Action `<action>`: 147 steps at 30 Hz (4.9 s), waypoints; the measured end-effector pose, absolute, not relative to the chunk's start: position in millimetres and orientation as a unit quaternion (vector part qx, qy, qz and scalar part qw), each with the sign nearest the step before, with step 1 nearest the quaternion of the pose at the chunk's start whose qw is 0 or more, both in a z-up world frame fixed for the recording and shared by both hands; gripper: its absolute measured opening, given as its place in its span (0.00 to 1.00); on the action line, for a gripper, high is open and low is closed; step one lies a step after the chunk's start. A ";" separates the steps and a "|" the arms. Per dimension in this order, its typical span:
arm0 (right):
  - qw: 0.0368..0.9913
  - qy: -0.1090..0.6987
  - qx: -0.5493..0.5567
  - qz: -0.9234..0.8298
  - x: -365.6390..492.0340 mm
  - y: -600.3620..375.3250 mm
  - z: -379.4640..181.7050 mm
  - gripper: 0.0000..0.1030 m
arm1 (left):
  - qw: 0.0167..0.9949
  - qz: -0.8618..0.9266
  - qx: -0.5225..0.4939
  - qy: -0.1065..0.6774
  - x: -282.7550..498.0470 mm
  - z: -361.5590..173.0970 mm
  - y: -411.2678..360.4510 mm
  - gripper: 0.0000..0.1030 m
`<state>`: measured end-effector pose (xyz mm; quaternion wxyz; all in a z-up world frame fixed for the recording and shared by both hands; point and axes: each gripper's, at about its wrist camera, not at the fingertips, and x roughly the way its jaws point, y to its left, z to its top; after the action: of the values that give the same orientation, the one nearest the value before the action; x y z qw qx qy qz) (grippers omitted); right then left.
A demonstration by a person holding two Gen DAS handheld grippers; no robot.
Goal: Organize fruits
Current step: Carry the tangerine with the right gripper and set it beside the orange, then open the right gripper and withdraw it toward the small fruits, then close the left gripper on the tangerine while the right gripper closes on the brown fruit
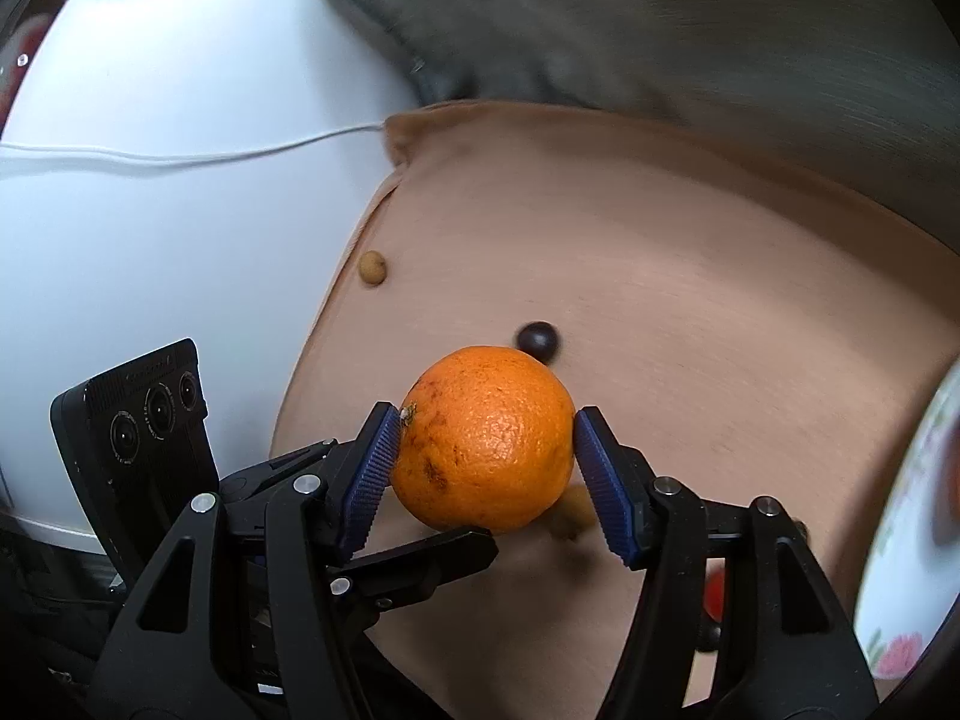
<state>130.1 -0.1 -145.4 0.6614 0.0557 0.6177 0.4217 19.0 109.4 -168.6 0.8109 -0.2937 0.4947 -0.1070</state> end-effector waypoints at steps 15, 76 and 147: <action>0.699 0.610 0.114 0.356 132.8 -102.3 -135.7 0.62 | 0.804 -0.181 -0.240 0.513 47.4 -154.7 25.0 0.63; 0.749 0.585 0.191 0.243 140.1 -279.3 -135.7 0.62 | 0.789 -0.225 -0.164 0.547 89.4 -155.4 -97.3 0.61; 0.659 0.547 -0.151 0.494 68.5 -14.8 -163.7 0.50 | 0.790 -0.021 -0.257 0.557 15.8 -217.4 118.6 0.31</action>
<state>68.5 -14.8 -163.7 0.6585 -0.1507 0.5472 0.4942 15.8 118.6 -217.4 0.7897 -0.2565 0.5569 -0.0208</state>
